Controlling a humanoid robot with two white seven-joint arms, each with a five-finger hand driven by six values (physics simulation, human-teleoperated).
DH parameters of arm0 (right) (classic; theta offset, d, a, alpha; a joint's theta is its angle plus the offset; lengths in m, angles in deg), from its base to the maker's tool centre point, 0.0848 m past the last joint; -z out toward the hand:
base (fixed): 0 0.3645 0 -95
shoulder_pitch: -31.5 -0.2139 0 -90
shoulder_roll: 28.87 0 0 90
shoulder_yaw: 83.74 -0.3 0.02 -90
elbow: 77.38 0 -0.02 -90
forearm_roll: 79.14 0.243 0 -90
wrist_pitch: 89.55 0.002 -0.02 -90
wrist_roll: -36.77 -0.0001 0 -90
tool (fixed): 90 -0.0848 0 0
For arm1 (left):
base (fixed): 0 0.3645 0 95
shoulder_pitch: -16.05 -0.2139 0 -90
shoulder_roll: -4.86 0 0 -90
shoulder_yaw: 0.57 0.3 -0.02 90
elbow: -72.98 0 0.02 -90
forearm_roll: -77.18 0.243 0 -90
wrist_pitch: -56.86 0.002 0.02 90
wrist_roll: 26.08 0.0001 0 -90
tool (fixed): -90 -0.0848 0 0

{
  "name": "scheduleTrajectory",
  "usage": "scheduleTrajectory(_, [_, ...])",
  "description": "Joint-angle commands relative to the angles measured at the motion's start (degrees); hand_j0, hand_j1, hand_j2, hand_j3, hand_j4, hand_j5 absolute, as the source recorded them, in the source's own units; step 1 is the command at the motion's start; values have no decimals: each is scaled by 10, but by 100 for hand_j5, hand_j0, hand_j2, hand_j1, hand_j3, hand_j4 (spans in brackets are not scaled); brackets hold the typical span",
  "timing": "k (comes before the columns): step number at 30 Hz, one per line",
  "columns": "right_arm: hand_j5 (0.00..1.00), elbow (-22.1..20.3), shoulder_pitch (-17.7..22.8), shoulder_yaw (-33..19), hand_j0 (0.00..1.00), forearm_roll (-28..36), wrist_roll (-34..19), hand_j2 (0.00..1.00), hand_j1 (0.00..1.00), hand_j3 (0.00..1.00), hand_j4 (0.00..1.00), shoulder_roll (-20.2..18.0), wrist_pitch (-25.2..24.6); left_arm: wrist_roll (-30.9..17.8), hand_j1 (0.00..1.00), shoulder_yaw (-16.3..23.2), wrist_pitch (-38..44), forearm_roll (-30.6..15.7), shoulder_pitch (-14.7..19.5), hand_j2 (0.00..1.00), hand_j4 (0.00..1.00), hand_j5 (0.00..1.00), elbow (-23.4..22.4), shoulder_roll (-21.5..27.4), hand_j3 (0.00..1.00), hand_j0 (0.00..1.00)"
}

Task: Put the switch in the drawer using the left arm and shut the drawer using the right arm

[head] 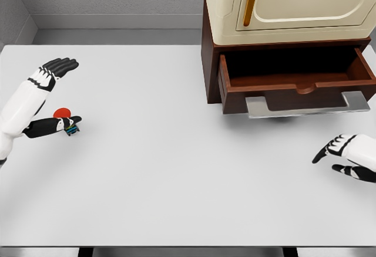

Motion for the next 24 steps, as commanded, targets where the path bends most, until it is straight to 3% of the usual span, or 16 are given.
scheduleTrajectory(1, [50,-5,0,2,50,3,0,50,50,50,50,-1,0,0,100,0,0,-3,0,100,100,100,0,0,100,100])
scheduleTrajectory(7, [52,-5,-4,2,52,0,-2,52,52,52,52,-1,0,3,100,-3,0,-6,-3,100,100,100,0,-7,100,100])
scheduleTrajectory(11, [53,-5,-3,0,53,-2,-2,53,53,53,53,2,0,6,100,0,0,-116,-34,100,100,100,0,41,100,100])
scheduleTrajectory(15, [55,-5,-2,0,55,-2,-2,55,55,55,55,2,0,-2,100,21,0,-185,-35,100,100,100,-2,67,100,100])
scheduleTrajectory(17, [55,-5,-8,1,55,-2,-2,55,55,55,55,2,0,-57,100,34,0,-220,-31,100,100,100,-11,76,100,100])
scheduleTrajectory(19, [55,-5,-8,1,55,-2,-2,55,55,55,55,2,0,-101,100,44,0,-245,-30,100,100,100,-11,71,100,100])
scheduleTrajectory(24, [55,-5,-23,-1,55,-1,-3,55,55,55,55,1,0,-104,100,40,12,-261,-31,100,100,100,-12,69,100,100])
